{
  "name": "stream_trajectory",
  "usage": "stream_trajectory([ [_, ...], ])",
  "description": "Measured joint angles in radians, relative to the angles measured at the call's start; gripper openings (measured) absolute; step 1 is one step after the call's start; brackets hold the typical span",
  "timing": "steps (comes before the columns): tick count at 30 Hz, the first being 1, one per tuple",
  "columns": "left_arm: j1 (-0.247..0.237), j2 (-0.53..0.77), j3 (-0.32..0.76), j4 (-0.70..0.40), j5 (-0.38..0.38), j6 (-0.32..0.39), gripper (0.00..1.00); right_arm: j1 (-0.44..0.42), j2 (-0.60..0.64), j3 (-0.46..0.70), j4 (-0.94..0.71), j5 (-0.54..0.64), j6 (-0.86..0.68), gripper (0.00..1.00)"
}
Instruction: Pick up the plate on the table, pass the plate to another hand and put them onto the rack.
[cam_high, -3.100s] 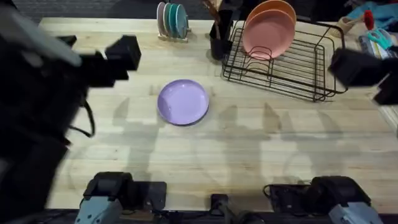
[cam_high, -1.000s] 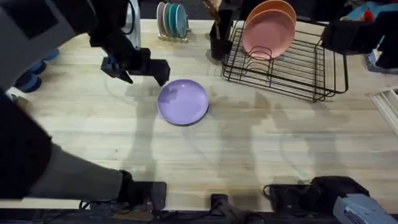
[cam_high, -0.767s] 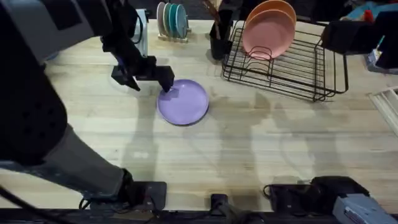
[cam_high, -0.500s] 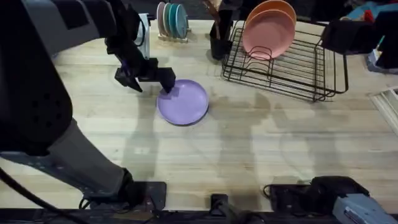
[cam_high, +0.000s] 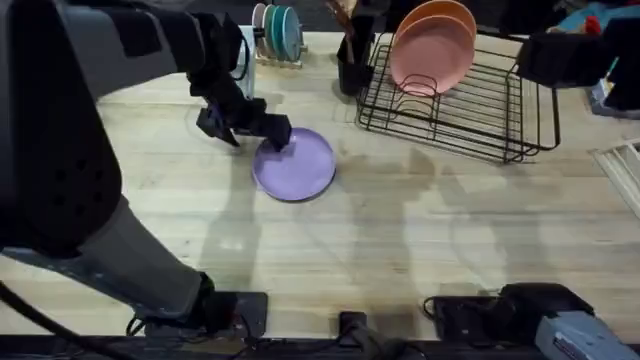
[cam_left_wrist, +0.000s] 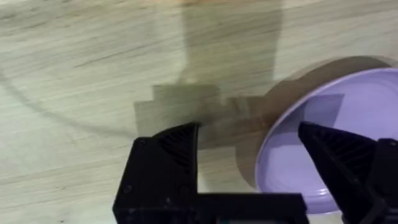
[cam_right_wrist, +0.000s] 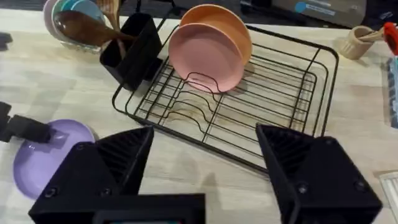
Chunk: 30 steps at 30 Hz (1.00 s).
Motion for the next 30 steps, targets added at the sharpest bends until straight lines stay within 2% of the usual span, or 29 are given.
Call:
stream_trajectory([
  [2, -0.006, -0.017, -0.028, 0.026, -0.016, 0.0, 0.995, 0.0, 0.0, 0.0, 0.0, 0.0, 0.0, 0.998],
  [5, -0.005, -0.02, -0.035, 0.033, -0.034, 0.004, 0.842, 0.0, 0.024, 0.0, 0.0, 0.0, 0.0, 0.998],
  [6, 0.0, -0.02, -0.036, 0.034, -0.046, 0.009, 0.646, 0.0, 0.05, 0.0, 0.0, 0.0, 0.0, 0.998],
  [8, 0.005, -0.02, -0.038, 0.035, -0.059, 0.009, 0.492, 0.0, 0.063, 0.0, 0.0, 0.0, 0.0, 0.998],
  [10, 0.007, -0.02, -0.038, 0.033, -0.055, 0.008, 0.387, 0.0, 0.071, 0.0, 0.0, 0.0, 0.0, 0.998],
  [11, 0.007, -0.02, -0.038, 0.032, -0.049, 0.009, 0.299, 0.0, 0.072, 0.0, 0.0, 0.0, 0.0, 0.998],
  [12, 0.006, -0.02, -0.038, 0.029, -0.05, 0.007, 0.16, 0.0, 0.074, 0.0, 0.0, 0.0, 0.0, 0.998],
  [13, 0.008, -0.024, -0.037, 0.029, -0.038, 0.003, 0.078, 0.0, 0.073, 0.0, 0.0, 0.0, 0.0, 0.998],
  [21, 0.007, -0.03, -0.038, 0.023, 0.015, -0.026, 0.043, 0.0, 0.074, 0.0, 0.0, 0.0, 0.0, 0.998],
  [26, 0.006, -0.027, -0.015, -0.029, 0.028, -0.032, 0.042, 0.0, 0.074, 0.0, 0.0, 0.0, 0.0, 0.998],
  [29, 0.002, -0.008, 0.024, -0.077, 0.029, -0.034, 0.043, 0.0, 0.074, 0.0, 0.0, 0.0, 0.0, 0.998],
  [30, -0.001, 0.028, 0.142, -0.171, 0.044, -0.034, 0.042, 0.0, 0.074, 0.0, 0.0, 0.0, 0.0, 0.998],
])
